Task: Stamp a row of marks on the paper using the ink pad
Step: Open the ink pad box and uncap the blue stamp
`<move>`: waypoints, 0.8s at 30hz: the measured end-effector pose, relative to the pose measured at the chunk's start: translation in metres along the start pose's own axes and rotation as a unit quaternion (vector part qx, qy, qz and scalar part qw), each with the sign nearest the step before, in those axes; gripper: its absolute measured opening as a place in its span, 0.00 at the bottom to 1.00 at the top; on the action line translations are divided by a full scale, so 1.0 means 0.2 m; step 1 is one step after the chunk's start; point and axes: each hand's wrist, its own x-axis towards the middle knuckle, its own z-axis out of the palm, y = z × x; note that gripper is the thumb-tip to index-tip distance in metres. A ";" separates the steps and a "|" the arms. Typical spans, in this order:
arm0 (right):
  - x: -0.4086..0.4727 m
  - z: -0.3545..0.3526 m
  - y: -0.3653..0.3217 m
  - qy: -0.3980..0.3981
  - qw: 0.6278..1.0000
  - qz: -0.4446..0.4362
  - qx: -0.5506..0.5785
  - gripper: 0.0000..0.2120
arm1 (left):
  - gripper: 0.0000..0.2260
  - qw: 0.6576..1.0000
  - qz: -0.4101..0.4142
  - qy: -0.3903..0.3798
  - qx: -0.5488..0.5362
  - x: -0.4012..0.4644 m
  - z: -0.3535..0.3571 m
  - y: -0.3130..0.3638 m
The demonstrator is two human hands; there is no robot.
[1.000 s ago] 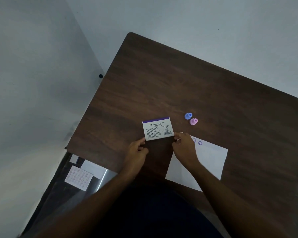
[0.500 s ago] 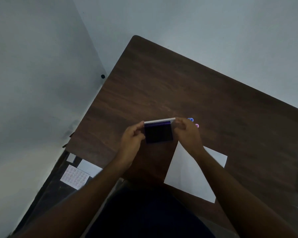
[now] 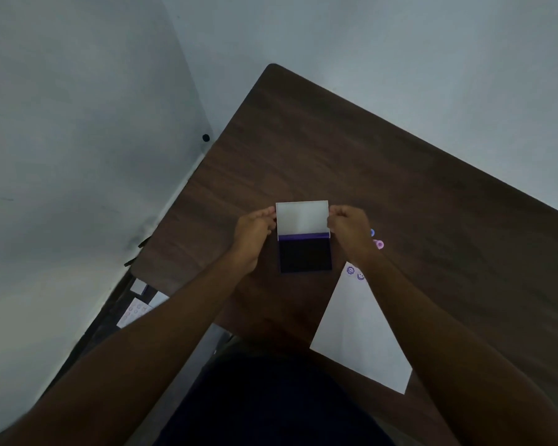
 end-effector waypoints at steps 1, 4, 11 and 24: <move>0.01 0.01 0.00 0.011 1.000 0.007 -0.002 0.09 | 0.18 1.000 -0.010 0.006 -0.004 0.02 0.00 -0.01; 0.04 0.04 -0.01 0.024 0.999 0.011 -0.019 0.08 | 0.13 0.999 -0.025 0.025 -0.015 0.04 0.00 -0.02; 0.06 0.06 -0.01 0.012 0.997 -0.001 -0.070 0.10 | 0.12 0.999 -0.025 0.031 -0.036 0.05 0.00 -0.04; 0.00 -0.29 0.09 0.090 0.917 -0.129 -0.367 0.12 | 0.12 0.998 0.049 -0.015 0.024 -0.08 -0.01 -0.06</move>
